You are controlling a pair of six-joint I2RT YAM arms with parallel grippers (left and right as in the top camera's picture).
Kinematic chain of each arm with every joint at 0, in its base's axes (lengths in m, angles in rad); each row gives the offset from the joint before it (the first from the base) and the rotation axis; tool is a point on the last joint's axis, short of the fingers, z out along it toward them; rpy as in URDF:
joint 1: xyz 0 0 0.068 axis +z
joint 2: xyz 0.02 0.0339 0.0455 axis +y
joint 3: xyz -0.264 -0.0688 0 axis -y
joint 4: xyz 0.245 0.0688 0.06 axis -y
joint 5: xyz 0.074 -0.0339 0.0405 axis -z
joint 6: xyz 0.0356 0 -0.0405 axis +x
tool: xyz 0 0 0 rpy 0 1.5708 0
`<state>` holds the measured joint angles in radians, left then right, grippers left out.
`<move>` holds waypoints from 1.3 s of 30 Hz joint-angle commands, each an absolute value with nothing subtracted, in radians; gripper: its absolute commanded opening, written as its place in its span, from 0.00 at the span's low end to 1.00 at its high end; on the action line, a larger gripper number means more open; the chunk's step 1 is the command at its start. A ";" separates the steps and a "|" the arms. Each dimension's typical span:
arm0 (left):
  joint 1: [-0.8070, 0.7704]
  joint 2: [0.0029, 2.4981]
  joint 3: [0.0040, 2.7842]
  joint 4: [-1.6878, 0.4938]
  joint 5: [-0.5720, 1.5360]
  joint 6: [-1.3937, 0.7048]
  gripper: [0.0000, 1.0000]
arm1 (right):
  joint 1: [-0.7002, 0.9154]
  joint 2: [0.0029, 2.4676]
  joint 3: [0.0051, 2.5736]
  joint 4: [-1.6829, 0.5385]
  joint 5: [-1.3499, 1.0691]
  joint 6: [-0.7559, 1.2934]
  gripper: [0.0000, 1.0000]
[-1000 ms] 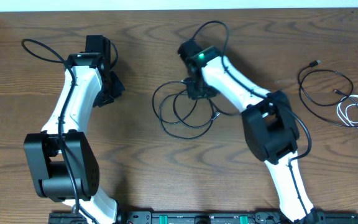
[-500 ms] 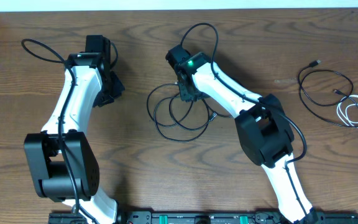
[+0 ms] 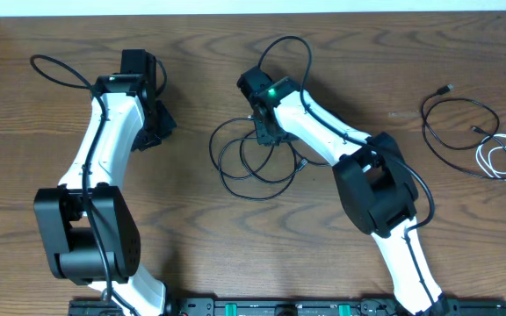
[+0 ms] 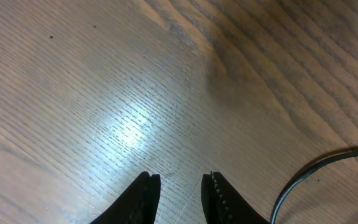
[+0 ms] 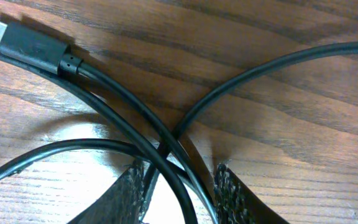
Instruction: Untangle cables
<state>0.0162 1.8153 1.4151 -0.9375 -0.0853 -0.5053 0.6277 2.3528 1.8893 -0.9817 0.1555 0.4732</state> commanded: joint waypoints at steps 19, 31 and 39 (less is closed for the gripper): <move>0.015 1.826 1.411 -0.941 -0.105 -0.522 0.29 | 0.593 2.360 2.000 -1.178 0.069 0.089 0.01; 0.015 1.826 1.411 -0.941 -0.105 -0.522 0.28 | 0.579 2.302 2.267 -1.277 0.125 -0.047 0.01; 0.015 1.826 1.411 -0.941 -0.105 -0.522 0.29 | 0.556 2.296 2.267 -1.234 0.397 -0.046 0.01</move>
<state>0.0162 1.8153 1.4151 -0.9375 -0.0853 -0.5053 0.5747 2.3291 2.2459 -1.2522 0.2470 -0.0296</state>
